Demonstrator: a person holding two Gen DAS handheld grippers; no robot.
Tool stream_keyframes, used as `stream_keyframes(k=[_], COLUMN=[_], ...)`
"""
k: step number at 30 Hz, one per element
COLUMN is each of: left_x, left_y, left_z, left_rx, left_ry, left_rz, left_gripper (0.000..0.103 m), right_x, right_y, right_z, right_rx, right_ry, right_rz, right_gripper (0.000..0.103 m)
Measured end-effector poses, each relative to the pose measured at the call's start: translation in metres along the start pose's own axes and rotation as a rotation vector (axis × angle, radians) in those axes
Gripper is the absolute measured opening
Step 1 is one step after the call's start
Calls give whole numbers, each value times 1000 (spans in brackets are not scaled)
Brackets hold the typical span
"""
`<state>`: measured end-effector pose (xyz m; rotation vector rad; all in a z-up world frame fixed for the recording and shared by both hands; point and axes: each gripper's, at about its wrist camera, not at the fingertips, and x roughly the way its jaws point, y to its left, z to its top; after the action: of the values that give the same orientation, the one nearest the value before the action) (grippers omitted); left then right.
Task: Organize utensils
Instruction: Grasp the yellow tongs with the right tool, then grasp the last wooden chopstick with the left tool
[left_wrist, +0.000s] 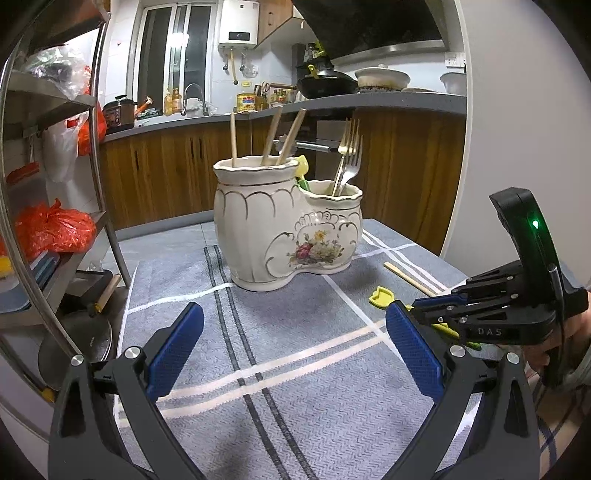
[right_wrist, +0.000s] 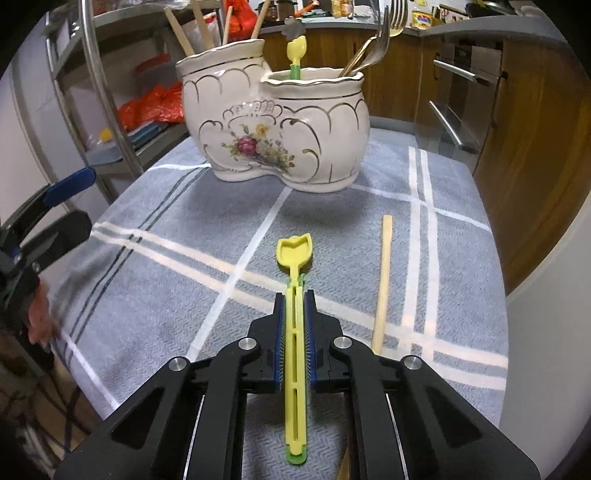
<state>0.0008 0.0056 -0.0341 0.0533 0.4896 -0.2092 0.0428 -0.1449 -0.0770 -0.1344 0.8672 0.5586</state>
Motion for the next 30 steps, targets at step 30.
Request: stream_keyframes(k=[30], left_x=[105], left_y=[-132], left_z=[25], left_rx=[-12], left_ry=[348], left_rz=[-87], left_gripper=[73], right_x=[-73], right_y=[-88], right_z=[-7], right_rx=[239], right_ry=[-333], right_rz=[-73], right_gripper=[11])
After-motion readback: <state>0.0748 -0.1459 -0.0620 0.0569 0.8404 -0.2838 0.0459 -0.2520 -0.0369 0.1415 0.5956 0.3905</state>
